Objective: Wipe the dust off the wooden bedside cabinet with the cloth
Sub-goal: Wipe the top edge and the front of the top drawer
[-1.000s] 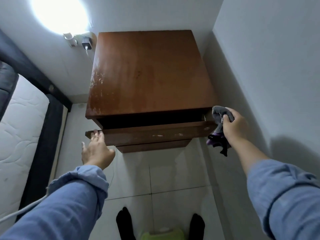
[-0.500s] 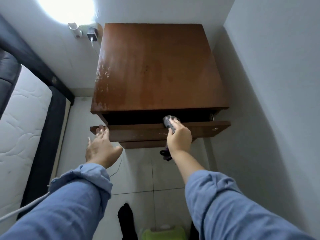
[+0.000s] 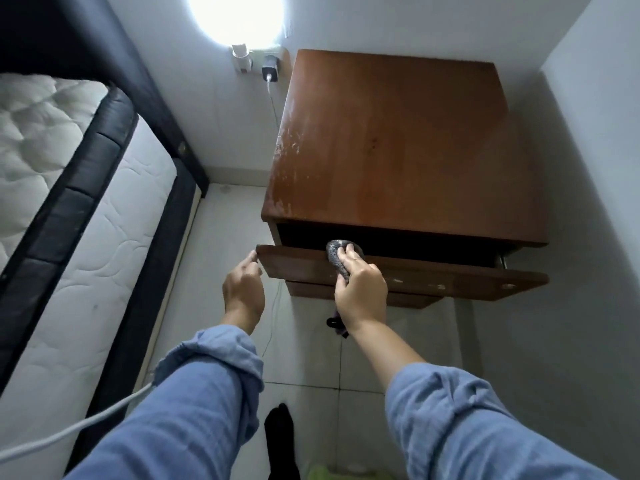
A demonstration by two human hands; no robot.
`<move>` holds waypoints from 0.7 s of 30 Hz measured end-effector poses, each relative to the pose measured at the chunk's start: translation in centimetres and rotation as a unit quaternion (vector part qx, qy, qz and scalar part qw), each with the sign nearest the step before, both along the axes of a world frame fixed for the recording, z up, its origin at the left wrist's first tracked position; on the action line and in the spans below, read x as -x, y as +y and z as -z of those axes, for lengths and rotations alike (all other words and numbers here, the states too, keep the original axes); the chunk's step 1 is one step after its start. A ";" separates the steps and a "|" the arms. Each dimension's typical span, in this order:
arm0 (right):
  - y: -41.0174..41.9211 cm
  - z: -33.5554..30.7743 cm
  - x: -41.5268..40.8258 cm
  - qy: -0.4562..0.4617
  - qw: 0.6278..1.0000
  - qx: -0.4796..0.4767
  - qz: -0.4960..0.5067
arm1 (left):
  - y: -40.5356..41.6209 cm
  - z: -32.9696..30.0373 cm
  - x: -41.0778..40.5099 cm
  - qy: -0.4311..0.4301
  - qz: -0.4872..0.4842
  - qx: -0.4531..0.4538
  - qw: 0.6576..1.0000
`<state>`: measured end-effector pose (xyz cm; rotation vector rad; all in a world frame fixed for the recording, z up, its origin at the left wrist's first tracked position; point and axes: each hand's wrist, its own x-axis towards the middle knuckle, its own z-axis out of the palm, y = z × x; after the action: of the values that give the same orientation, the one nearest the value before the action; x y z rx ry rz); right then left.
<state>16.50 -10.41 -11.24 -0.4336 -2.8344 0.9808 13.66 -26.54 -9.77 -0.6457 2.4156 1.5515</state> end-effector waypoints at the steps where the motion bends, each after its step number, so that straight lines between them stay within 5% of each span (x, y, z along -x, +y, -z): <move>1: -0.7 -0.1 0.4 0.000 1.000 0.004 -0.011 | -0.2 0.1 0.2 0.003 -0.012 -0.027 1.000; 17: -7.9 -1.9 5.2 -0.081 0.976 0.016 -0.200 | -3.7 2.1 2.0 -0.030 -0.038 -0.183 0.982; 21: -5.1 -2.2 3.2 -0.027 0.979 0.022 -0.200 | -1.9 1.2 0.6 0.025 -0.013 -0.063 0.998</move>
<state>13.25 -15.48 -9.08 0.1209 -3.0193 1.1077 13.05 -28.46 -10.98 -0.6227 2.3294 1.7336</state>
